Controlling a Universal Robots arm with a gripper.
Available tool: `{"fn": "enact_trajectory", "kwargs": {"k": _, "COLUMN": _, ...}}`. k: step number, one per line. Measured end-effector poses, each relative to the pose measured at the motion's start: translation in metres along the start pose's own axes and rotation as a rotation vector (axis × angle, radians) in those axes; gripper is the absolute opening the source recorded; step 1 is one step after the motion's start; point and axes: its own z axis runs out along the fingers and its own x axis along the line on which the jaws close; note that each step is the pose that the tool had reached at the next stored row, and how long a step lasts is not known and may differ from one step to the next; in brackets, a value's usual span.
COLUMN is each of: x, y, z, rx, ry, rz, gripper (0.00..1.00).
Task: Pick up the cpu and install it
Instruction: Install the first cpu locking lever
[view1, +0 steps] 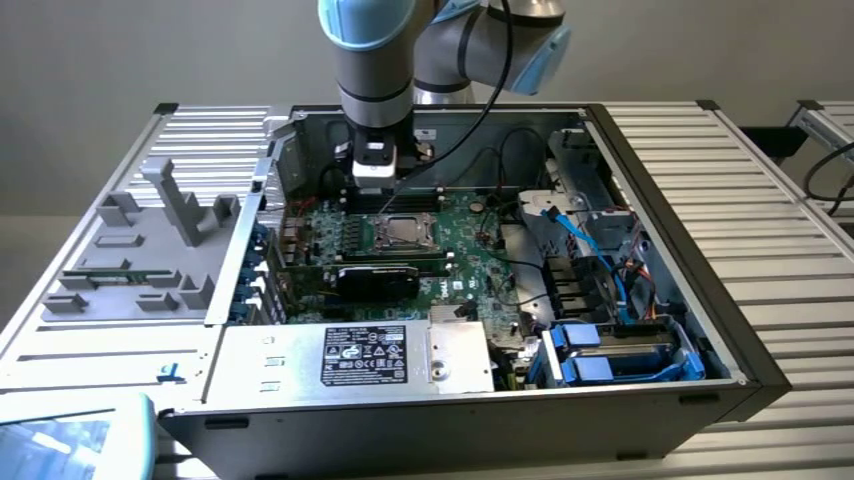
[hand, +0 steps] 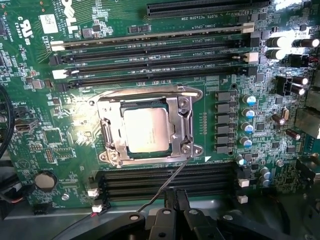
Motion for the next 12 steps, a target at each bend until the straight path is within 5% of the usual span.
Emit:
{"fn": "enact_trajectory", "kwargs": {"k": 6, "x": 0.0007, "y": 0.0003, "z": 0.0004, "rx": 0.0015, "ry": 0.0083, "rz": -0.003, "gripper": 0.12}}
{"fn": "enact_trajectory", "kwargs": {"k": 12, "x": 0.0014, "y": 0.0010, "z": 0.0007, "rx": 0.0031, "ry": 0.0241, "rz": -0.009, "gripper": 0.12}}
